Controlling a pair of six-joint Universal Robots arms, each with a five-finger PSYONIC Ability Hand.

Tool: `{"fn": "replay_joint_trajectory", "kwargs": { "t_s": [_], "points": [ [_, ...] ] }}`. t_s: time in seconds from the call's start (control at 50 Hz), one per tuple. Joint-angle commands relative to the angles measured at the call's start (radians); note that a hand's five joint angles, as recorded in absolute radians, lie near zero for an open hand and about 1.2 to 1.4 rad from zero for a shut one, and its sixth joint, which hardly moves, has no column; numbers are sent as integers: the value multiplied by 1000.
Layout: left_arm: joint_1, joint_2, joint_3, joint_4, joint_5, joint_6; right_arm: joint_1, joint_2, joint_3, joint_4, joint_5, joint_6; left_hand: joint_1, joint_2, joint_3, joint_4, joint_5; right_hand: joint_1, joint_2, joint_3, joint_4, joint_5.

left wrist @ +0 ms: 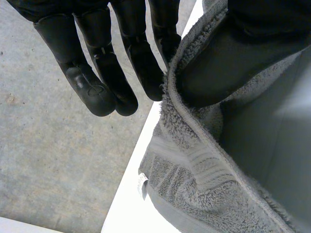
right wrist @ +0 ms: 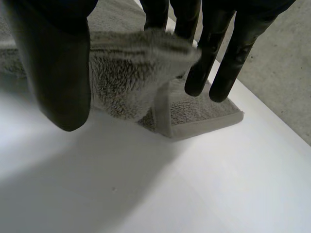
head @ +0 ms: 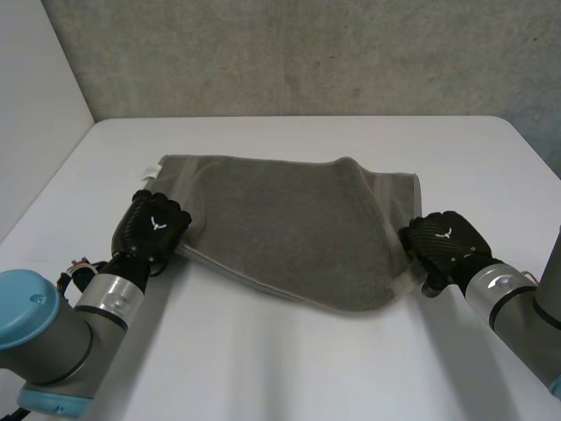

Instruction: Fold the towel.

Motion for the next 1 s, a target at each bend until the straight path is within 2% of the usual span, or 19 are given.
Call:
{"fn": "replay_joint_trajectory", "kwargs": {
  "t_s": [0.02,0.06,0.08,0.1,0.12,0.14,0.16,0.4,0.42,0.44,0.48,0.54,0.6,0.82,0.84,0.86,0.88,0.92,1.0],
  "points": [
    [1,1,-1,0,0,0,-3,1,27,-22,2,-1,-35,-119,-147,-130,-257,-10,-16,-13,-12,16],
    [1,-1,0,2,0,-2,-5,-1,38,-39,2,-1,-35,-119,-147,-130,-257,40,34,37,38,66],
    [1,-1,0,2,0,-2,-5,-2,50,-52,0,-2,-35,-119,-147,-130,-257,165,159,162,163,191],
    [1,-1,0,2,0,-2,-5,-5,59,-65,-1,-2,-35,-119,-147,-130,-257,439,434,437,437,465],
    [1,-1,0,2,0,-2,-5,-5,59,-65,-1,-2,-35,-119,-147,-130,-257,442,436,439,440,468],
    [1,-1,0,2,0,-2,-5,-13,69,-78,-3,-1,-35,-119,-147,-130,-257,785,779,782,783,811],
    [5,-1,0,3,0,-2,-5,-19,76,-95,-10,2,-35,-119,-147,-130,-257,845,840,843,844,872],
    [15,-4,5,12,0,-2,-51,-96,79,-134,-24,156,-35,-119,-147,-130,-257,846,840,843,844,872],
    [17,-5,8,14,0,-2,-74,-97,78,-134,-24,166,-171,-256,-283,-267,-393,846,840,843,844,872],
    [17,-5,8,14,0,-2,-74,-97,78,-134,-24,167,-173,-257,-285,-268,-394,846,840,843,844,872],
    [23,-17,13,15,-1,0,-115,-100,73,-132,-24,170,-436,-520,-548,-531,-657,846,840,843,844,872],
    [32,-33,23,15,-3,2,-135,-99,69,-129,-23,170,-548,-632,-660,-643,-770,846,840,843,844,872],
    [38,-37,27,15,-5,2,-143,-99,66,-131,-23,167,-557,-642,-669,-653,-779,846,840,843,844,872],
    [71,-47,30,6,-5,2,-186,-96,50,-131,-9,168,-531,-615,-643,-626,-752,846,840,843,844,872],
    [71,-43,27,5,-5,2,-189,-94,49,-131,-7,168,-484,-569,-596,-580,-706,846,840,843,844,872],
    [71,-39,23,2,-3,2,-192,-94,49,-131,-7,168,-341,-426,-453,-437,-563,846,840,843,844,872],
    [71,-39,23,2,-3,2,-192,-94,49,-131,-7,168,-340,-424,-452,-435,-562,846,840,843,844,872],
    [71,-30,14,2,-1,0,-193,-94,49,-131,-7,164,-36,-120,-148,-131,-258,846,840,843,844,872],
    [66,-28,8,0,-1,0,-193,-94,49,-129,-9,163,-35,-119,-147,-130,-257,846,840,843,844,872]
  ]
}}
